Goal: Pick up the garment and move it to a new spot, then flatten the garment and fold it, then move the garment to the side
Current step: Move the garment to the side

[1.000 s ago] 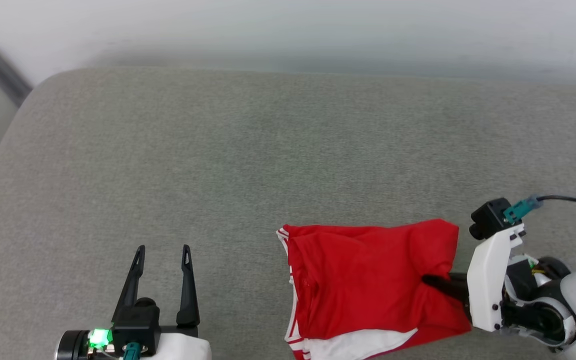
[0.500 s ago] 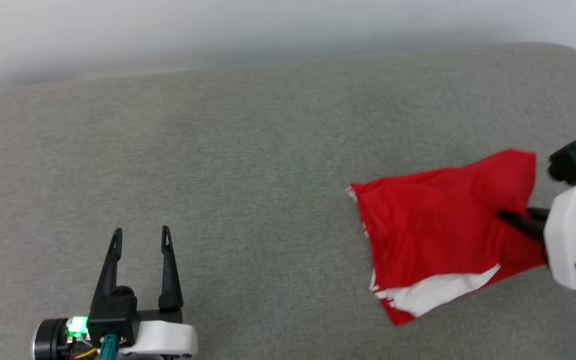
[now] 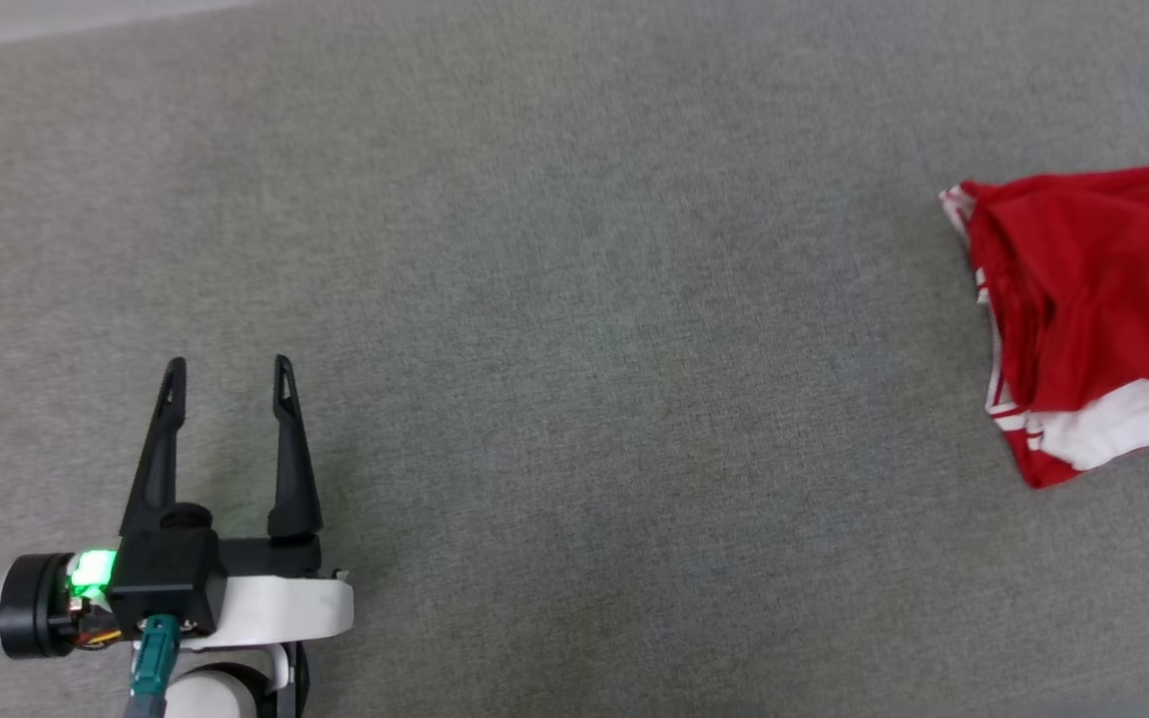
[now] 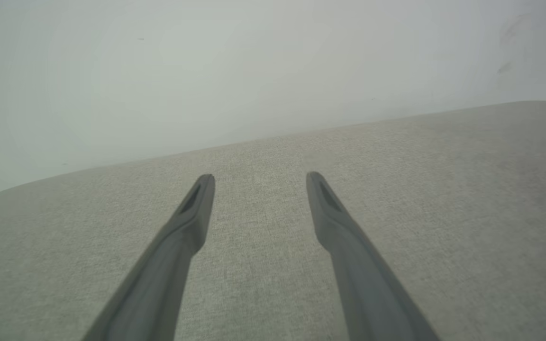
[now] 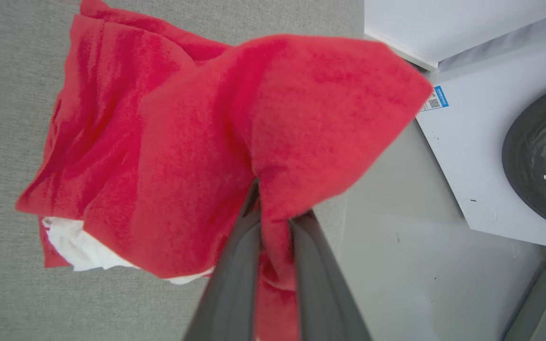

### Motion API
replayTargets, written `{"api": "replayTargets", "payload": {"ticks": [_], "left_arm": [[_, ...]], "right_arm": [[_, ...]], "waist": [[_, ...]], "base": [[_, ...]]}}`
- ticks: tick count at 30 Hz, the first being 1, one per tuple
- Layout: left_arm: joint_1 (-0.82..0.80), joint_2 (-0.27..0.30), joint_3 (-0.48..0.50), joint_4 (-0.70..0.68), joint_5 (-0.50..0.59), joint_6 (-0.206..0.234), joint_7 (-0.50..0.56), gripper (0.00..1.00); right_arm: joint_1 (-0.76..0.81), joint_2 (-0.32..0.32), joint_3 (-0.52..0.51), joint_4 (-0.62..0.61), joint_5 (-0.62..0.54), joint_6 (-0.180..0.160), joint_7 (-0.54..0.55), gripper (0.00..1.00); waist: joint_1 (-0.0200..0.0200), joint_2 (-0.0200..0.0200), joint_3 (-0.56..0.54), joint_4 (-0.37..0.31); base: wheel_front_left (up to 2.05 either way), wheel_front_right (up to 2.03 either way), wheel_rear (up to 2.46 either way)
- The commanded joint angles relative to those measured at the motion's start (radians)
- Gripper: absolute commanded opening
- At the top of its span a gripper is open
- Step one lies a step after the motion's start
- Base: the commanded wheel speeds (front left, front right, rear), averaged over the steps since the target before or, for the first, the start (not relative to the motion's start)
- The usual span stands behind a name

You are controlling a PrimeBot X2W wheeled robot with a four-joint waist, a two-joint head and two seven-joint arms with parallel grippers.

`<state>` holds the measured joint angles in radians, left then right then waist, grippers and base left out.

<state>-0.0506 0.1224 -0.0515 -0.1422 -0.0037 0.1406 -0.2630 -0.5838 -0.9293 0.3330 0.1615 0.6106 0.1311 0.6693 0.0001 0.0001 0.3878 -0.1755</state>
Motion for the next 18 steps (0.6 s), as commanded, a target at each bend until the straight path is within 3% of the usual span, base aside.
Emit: {"api": "replayTargets", "payload": {"ticks": [1, 10, 18], "left_arm": [[-0.017, 0.01, 0.005, -0.009, 0.004, -0.004, -0.002, 1.0], [-0.061, 0.035, -0.005, -0.073, 0.018, 0.001, -0.002, 1.0], [-0.082, 0.052, -0.017, -0.105, 0.017, 0.007, -0.002, 1.0]], "right_arm": [[-0.029, -0.008, -0.003, 0.02, -0.018, -0.001, -0.006, 0.0], [-0.155, 0.012, -0.064, 0.22, -0.12, -0.001, -0.07, 0.0], [-0.228, 0.084, -0.132, 0.382, -0.197, -0.001, -0.126, 0.0]], "waist": [[-0.0001, -0.0001, 0.051, -0.024], [-0.0001, -0.0001, 0.179, -0.041], [-0.0001, -0.0001, 0.231, -0.037]], "base": [[0.0, 0.0, 0.0], [0.0, 0.0, 0.0], [0.0, 0.0, 0.0]]}}
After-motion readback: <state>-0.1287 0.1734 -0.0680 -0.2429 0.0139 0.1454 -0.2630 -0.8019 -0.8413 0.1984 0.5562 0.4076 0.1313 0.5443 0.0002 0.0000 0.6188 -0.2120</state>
